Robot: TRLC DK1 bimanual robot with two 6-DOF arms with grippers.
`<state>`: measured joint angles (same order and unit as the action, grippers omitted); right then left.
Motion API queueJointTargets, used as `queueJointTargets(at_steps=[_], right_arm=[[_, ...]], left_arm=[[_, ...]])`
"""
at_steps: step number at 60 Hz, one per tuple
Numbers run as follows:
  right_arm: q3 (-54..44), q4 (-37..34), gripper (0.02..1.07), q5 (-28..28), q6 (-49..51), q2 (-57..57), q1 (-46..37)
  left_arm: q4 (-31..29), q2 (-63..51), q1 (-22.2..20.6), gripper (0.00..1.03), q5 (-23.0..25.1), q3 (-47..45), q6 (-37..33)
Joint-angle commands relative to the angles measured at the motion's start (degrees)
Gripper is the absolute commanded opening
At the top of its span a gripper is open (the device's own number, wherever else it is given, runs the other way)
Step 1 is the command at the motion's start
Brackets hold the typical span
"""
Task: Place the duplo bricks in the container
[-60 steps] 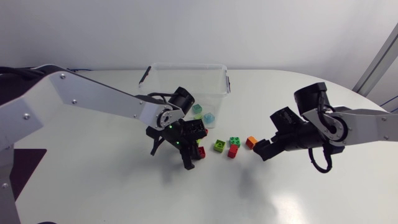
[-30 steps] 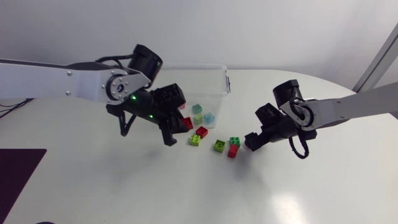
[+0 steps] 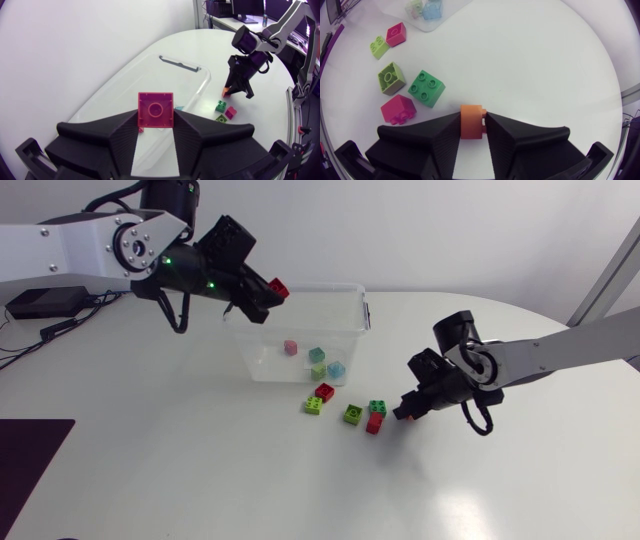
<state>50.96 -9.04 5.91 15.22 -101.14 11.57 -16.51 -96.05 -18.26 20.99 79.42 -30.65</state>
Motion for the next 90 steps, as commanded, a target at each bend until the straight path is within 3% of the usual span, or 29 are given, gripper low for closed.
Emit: queueJointTargets(at_steps=[1,24,32,36,44,63,77,83,90], right_arm=[[-1.48,-1.25,0.28,-0.46,-0.55,4.81,0.38],[6.17,-8.72,0.28,-1.69,-6.35,14.92,5.57],[11.36,-10.3,0.28,-3.1,-8.54,14.48,7.76],[14.26,-11.44,0.28,-3.54,-9.25,13.96,8.91],[19.79,-13.11,0.28,-4.95,-9.77,12.11,10.93],[32.27,-14.96,0.29,-6.35,-10.74,4.11,14.53],[38.43,-14.96,0.29,-7.23,-10.83,-2.3,15.76],[40.8,-14.96,0.33,-7.67,-10.74,-5.56,16.11],[42.2,-14.87,0.49,-7.93,-10.57,-8.02,16.2]], left_arm=[[1.48,-3.44,0.42,0.05,0.72,2.67,3.85],[6.76,-14.96,1.12,0.1,-5.0,9.88,10.18],[7.46,-15.57,1.47,0.52,-7.11,9.97,11.76],[7.46,-15.04,1.21,0.79,-8.6,9.62,12.29],[8.6,-13.29,1.83,0.97,-9.57,8.91,13.34],[13.17,-1.6,2.62,0.98,-9.57,-0.14,17.38],[11.77,10.09,-0.2,0.96,-9.48,-9.19,17.82],[8.43,13.08,-2.48,0.96,-8.86,-11.57,17.47],[5.35,14.22,-4.68,0.94,-7.11,-14.55,15.45]])
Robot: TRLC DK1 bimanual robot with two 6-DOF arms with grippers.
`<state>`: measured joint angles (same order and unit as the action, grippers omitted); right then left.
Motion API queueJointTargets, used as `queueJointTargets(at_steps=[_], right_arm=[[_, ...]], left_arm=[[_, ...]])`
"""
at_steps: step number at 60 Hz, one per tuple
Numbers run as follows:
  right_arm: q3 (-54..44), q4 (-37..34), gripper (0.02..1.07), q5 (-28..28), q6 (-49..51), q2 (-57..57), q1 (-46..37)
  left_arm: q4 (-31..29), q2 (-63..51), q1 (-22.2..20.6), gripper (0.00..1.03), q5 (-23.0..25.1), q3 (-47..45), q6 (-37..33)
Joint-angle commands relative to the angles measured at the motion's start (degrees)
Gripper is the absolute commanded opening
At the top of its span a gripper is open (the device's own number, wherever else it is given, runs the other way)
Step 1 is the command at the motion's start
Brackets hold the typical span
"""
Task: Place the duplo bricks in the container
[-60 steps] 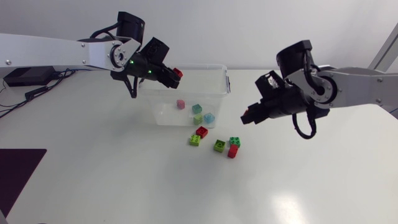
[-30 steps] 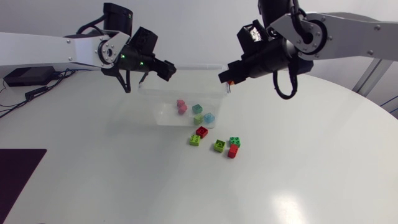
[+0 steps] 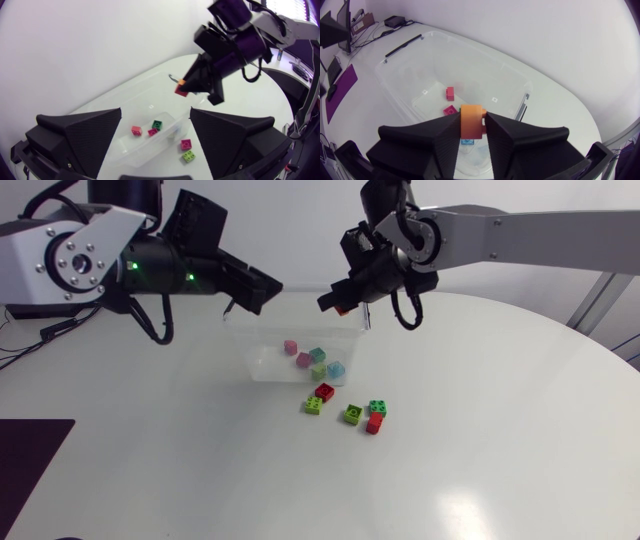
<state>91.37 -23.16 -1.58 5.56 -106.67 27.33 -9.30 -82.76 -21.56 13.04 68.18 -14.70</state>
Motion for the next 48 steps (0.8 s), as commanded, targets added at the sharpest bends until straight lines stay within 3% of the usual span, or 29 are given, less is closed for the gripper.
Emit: queueJointTargets(at_steps=[1,16,28,48], right_arm=[[2.05,-0.75,0.52,-0.44,-0.82,-2.84,0.44],[5.13,-1.8,0.89,-0.61,-0.46,-4.68,-0.17],[2.76,-2.68,0.92,-0.52,-0.73,1.56,-0.96],[-18.51,0.57,0.94,-0.52,-0.55,20.19,-2.28]], left_arm=[[-2.39,1.02,-1.73,0.94,1.29,-3.67,-0.77],[-5.03,1.81,-4.81,0.92,3.31,-10.35,-2.62],[-5.64,-1.26,-7.88,0.91,3.4,-12.9,-1.03],[-7.93,-12.34,-12.19,0.91,2.52,-10.97,6.0]])
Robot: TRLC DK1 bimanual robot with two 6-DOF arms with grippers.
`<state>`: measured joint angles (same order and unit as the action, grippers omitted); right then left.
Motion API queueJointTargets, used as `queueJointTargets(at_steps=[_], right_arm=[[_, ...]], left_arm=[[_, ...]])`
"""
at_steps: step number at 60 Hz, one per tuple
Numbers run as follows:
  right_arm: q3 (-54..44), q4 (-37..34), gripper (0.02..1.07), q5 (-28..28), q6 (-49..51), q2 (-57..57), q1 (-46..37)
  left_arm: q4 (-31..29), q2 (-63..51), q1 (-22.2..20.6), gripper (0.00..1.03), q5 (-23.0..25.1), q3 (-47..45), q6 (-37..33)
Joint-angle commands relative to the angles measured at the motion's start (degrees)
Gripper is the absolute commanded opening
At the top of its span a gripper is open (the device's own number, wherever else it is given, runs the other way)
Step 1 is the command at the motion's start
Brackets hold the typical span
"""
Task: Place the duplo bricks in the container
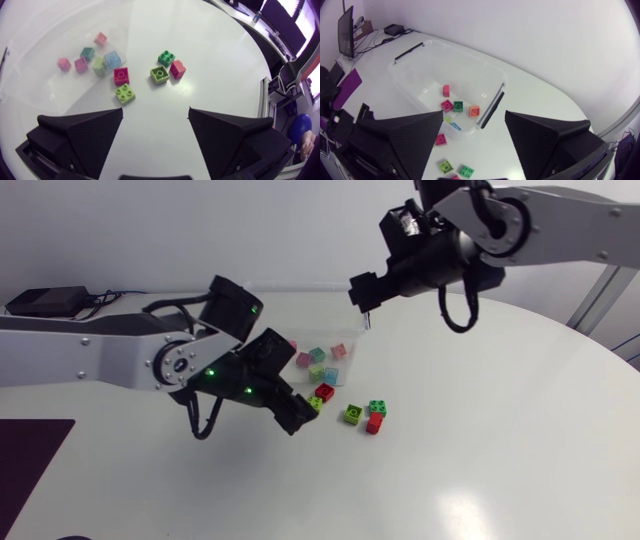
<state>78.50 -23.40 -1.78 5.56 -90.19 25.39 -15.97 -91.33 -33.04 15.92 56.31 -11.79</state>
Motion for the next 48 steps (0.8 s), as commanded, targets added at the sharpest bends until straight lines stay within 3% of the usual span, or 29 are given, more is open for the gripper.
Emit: queueJointTargets(at_steps=[1,14,48], right_arm=[[-6.6,0.99,0.94,-0.33,-0.55,4.41,-0.34],[-18.91,3.89,0.94,-0.24,0.15,10.3,-0.51],[-33.85,11.88,0.94,1.52,0.77,13.46,-2.89]], left_arm=[[-1.52,-4.91,-0.89,0.91,-0.37,1.43,3.79],[-3.28,-11.68,-1.24,0.91,-0.72,6.62,8.89],[-6.27,-24.42,-3.17,0.87,-12.85,20.68,15.31]])
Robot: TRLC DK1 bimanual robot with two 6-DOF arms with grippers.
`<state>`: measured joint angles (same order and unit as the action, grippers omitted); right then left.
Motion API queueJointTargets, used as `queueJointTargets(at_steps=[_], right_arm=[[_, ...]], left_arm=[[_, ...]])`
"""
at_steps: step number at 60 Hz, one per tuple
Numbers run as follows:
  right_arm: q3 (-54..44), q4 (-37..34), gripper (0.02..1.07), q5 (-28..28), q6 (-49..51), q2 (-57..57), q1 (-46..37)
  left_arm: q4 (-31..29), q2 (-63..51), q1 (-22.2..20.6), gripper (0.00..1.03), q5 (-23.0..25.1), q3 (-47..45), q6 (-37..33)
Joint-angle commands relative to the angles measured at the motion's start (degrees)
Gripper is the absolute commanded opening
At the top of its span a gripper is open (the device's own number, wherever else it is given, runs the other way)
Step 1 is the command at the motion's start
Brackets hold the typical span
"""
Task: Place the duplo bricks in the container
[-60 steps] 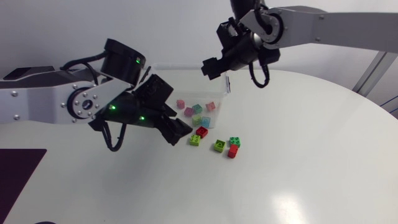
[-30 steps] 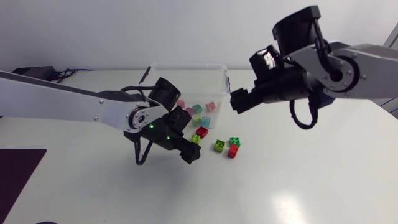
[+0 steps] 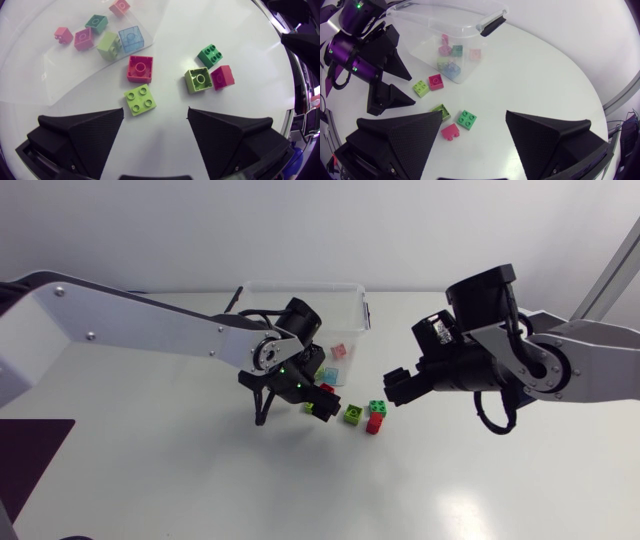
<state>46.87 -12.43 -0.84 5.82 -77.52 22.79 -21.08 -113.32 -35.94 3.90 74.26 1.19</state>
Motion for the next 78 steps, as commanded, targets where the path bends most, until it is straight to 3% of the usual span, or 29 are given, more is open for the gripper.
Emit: queueJointTargets(at_steps=[1,30,38,62,70,78], right_arm=[[-2.66,1.26,0.94,0.67,0.59,0.79,-0.29],[-6.97,2.41,0.94,2.78,2.52,-0.97,0.68],[-7.76,2.58,0.94,2.95,2.96,-0.53,0.42],[-9.17,2.49,0.94,3.83,3.93,1.49,-0.73],[-9.61,2.41,0.94,4.09,4.11,2.19,-1.25],[-9.87,1.79,0.94,4.44,4.28,2.72,-1.43]], left_arm=[[-1.51,-2.87,-0.18,0.87,-1.18,3.26,2.5],[-4.41,-7.53,0.26,0.79,-3.64,9.06,5.22],[-7.13,-8.67,0.52,0.69,-3.9,10.82,6.1],[-13.9,-11.4,-0.18,0.69,-4.78,15.92,8.56],[-14.95,-12.37,-0.18,0.65,-4.78,17.5,9.09],[-16.01,-13.51,-0.18,0.49,-4.78,18.47,9.71]])
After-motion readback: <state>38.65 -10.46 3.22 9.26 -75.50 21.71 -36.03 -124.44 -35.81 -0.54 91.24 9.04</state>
